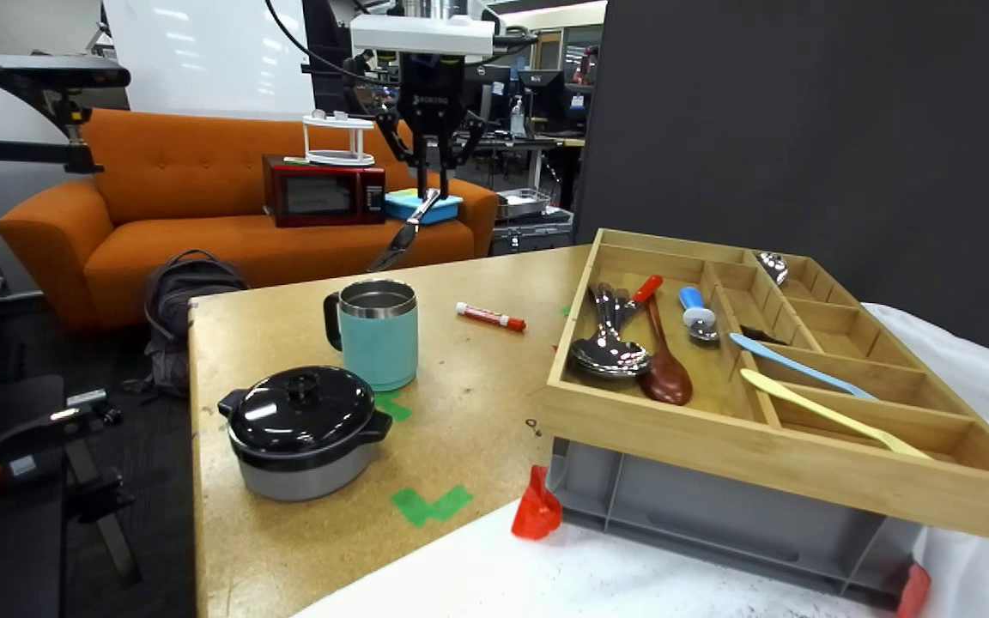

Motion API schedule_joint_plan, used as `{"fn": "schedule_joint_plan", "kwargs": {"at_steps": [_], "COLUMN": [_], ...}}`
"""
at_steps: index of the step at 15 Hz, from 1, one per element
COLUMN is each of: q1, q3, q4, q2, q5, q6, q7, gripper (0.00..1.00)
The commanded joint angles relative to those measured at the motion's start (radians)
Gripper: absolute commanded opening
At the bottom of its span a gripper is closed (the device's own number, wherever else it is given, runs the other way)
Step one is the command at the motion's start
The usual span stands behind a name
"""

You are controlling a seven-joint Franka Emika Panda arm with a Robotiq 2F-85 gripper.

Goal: Put the butter knife in the mug

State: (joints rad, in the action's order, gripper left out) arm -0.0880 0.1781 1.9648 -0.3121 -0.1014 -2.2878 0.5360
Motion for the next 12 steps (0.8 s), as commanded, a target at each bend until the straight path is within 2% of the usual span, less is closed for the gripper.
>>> {"fn": "schedule_joint_plan", "kwargs": {"at_steps": [1, 8, 12], "q1": [0.036, 0.126, 0.138], "q3": [0.025, 0.072, 0.101], "q4": [0.024, 0.097, 0.169], "q2": [0.019, 0.077, 0.139], "q5": [0.092, 0.451, 0.666], "q6": [-0.077, -0.286, -0.359], "q7": [0.064, 0.314, 0.482], "gripper": [0.06, 0.06, 0.06]}}
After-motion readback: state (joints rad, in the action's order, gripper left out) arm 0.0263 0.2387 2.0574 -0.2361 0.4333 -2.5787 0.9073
